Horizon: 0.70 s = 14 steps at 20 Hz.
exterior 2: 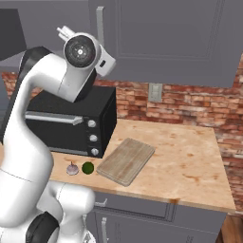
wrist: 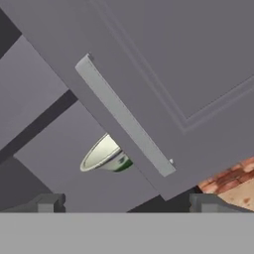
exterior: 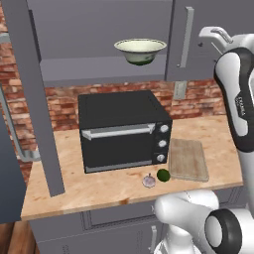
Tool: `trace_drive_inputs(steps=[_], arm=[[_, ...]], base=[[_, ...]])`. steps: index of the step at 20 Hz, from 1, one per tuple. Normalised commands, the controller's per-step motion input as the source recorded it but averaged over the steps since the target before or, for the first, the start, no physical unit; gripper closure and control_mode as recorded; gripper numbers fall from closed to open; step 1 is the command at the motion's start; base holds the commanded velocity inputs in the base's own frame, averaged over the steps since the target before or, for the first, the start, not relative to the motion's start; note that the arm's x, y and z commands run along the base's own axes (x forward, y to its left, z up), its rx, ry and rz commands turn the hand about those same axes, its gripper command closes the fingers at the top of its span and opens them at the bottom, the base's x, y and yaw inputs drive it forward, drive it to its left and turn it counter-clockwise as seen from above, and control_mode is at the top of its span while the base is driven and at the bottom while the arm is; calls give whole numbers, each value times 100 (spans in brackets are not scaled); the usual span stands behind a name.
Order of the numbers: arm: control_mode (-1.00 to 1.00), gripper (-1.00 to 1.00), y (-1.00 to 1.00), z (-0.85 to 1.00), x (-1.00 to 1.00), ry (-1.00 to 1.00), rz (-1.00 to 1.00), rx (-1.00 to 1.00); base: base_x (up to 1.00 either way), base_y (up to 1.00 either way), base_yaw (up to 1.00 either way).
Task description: Open the cabinet. Place the bowl and condiment on the counter. Then place the lime and garlic on the cutting board.
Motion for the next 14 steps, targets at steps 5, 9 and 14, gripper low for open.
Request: trace_drive_inputs(steps=[5, 9, 14], arm=[[-100, -100, 0, -9, 31, 1, 0, 0], [-100, -100, 0, -9, 31, 0, 0, -1], [-100, -100, 0, -9, 33, 0, 0, -1]], base=[[0, 0, 0], [0, 0, 0], [0, 0, 0]])
